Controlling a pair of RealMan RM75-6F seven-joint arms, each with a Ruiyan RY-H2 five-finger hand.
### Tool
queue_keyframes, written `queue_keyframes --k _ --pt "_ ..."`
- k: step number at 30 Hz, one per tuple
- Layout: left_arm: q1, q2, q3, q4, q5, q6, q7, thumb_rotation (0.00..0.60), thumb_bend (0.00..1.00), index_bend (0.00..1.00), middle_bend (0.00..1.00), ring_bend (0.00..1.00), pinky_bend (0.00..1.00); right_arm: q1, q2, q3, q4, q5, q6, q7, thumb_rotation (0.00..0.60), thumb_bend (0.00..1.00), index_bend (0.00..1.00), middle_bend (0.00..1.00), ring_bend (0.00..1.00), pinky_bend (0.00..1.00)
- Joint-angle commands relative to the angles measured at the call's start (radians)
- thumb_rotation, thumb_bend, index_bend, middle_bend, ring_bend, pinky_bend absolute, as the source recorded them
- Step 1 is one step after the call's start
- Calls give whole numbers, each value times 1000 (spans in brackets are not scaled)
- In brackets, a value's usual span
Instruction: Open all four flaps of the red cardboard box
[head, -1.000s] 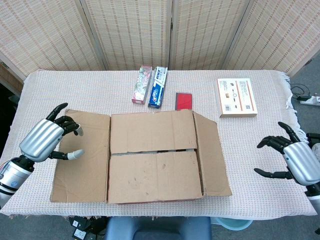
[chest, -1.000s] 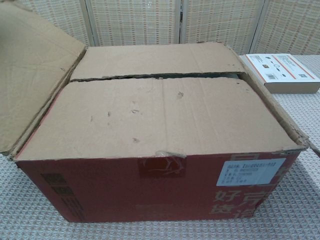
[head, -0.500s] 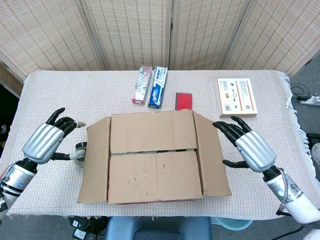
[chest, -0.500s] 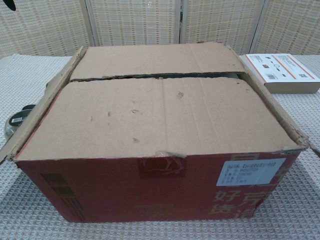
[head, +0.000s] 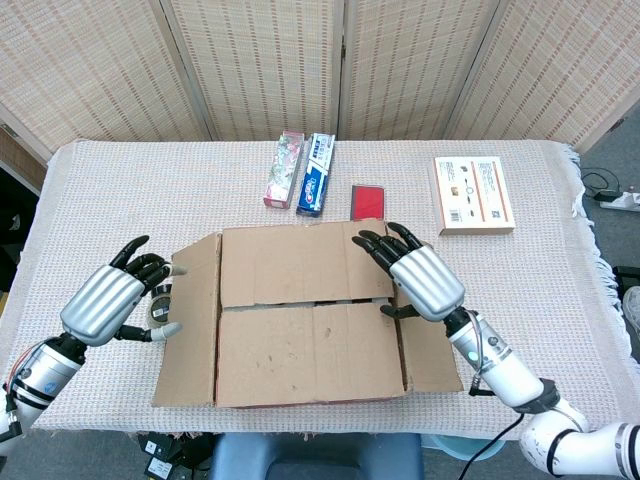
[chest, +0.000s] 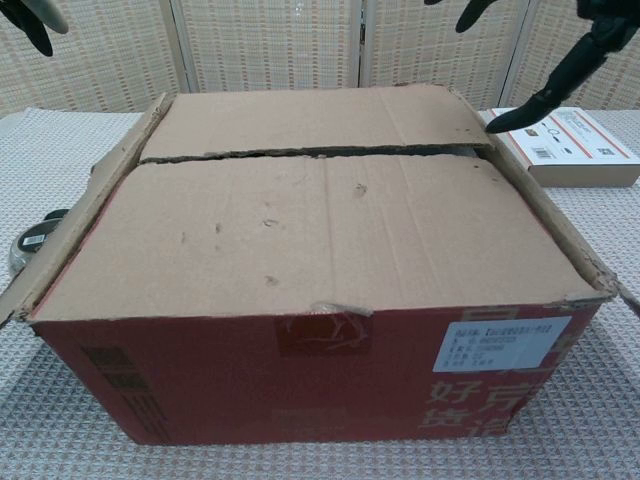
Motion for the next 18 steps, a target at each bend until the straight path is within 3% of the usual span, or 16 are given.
queue_keyframes --k 1,18 --pt "3 -1 3 -1 2 -4 2 0 172 253 322 233 0 25 -46 -2 27 23 -11 -45 600 142 16 87 179 62" --pt "20 -17 7 29 24 5 -30 0 172 253 317 224 0 75 -208 2 137 46 51 -130 600 143 4 76 170 59"
